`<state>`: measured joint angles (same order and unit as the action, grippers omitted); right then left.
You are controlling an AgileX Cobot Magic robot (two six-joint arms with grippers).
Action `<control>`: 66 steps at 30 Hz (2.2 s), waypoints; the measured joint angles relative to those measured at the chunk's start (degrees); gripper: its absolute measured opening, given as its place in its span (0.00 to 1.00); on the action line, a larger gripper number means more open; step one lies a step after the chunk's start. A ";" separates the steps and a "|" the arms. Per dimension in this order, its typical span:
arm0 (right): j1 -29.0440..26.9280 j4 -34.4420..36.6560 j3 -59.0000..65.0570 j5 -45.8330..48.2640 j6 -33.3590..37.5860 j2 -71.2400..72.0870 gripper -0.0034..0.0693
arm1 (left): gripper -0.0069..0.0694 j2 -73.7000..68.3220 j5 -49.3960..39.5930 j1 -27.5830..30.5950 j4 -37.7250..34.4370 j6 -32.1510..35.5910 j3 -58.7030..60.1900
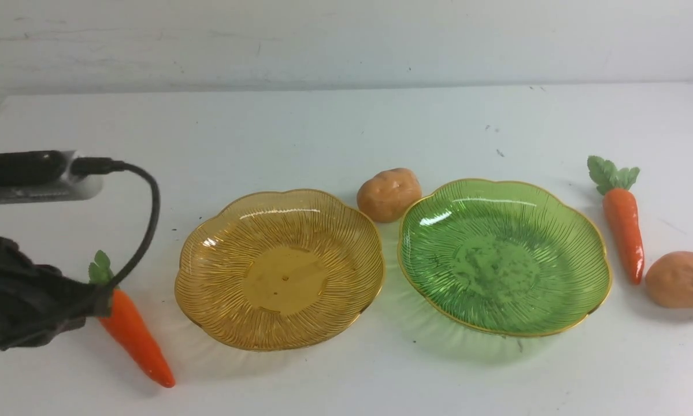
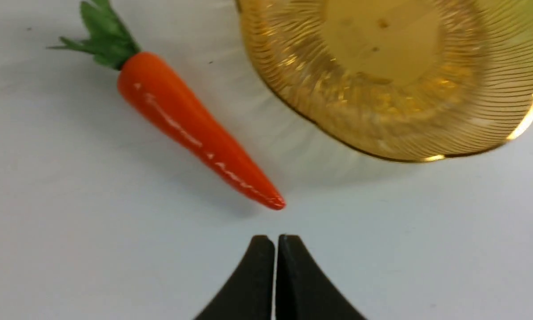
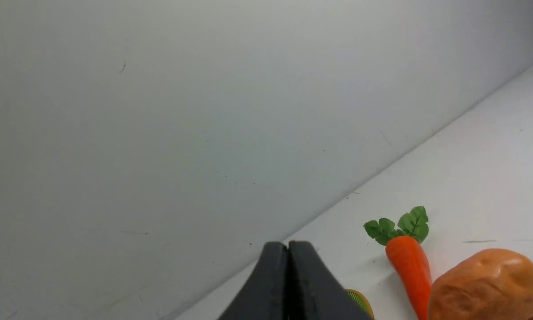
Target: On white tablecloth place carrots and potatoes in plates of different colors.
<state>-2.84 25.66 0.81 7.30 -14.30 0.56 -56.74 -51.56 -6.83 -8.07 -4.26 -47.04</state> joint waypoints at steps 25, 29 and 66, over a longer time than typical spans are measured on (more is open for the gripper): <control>3.61 3.78 -40.59 62.01 23.60 -27.70 0.03 | 0.14 -32.90 10.72 8.56 2.59 -6.76 -9.06; 3.61 3.83 -40.59 61.78 23.60 -27.70 0.03 | 0.26 -35.18 12.45 8.56 2.28 -6.12 -9.11; 3.63 -18.56 -57.92 56.53 9.78 -59.86 0.03 | 0.48 -46.56 16.10 -10.64 -0.41 6.85 -28.44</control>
<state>0.79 7.10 -57.12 63.83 -4.52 -59.29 -103.31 -35.46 -17.47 -8.48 2.59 -75.48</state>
